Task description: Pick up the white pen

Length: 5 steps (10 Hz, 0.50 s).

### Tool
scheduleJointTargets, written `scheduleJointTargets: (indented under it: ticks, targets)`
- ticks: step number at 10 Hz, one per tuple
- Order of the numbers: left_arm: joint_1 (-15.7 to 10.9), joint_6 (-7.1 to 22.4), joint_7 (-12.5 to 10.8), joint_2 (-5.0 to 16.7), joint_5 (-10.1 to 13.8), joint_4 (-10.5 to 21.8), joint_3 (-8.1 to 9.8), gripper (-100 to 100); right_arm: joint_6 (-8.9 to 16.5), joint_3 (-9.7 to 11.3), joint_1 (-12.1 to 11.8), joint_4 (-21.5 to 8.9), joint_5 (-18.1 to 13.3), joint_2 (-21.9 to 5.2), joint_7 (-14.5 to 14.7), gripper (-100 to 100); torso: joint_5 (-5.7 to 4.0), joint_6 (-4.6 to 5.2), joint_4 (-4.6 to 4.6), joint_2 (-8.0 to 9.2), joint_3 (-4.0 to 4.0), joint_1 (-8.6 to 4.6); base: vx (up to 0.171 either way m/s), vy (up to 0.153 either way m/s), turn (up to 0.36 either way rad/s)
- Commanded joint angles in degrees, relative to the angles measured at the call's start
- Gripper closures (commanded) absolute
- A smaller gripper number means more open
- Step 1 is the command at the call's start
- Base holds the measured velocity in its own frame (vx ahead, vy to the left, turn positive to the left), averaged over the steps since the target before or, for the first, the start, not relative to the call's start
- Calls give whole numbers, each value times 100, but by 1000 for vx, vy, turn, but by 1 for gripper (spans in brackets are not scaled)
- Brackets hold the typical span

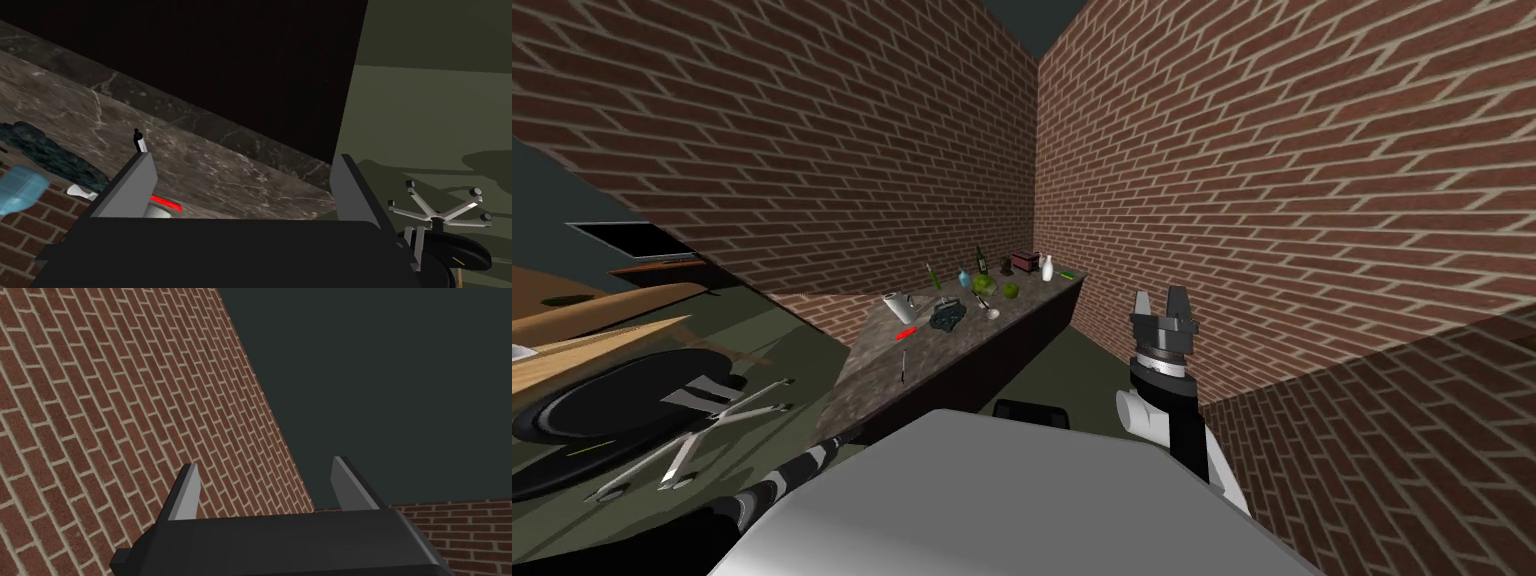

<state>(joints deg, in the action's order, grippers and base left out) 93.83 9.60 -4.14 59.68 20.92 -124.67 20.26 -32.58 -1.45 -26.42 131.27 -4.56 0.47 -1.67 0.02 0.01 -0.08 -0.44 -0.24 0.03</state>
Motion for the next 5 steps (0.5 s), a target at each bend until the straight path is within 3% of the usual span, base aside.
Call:
scheduleJointTargets:
  ticks: [1,5]
  targets:
    - [16,57,-7,218,46,60,-21,-100,0,0,0,0,0,0,0,0,0,0,0,0,0,0,71,5,-60]
    - [318,166,-27,882,257,248,-4,-100,0,-1,-1,0,0,0,0,0,1,-5,0,2,1,2,79,-3,-156]
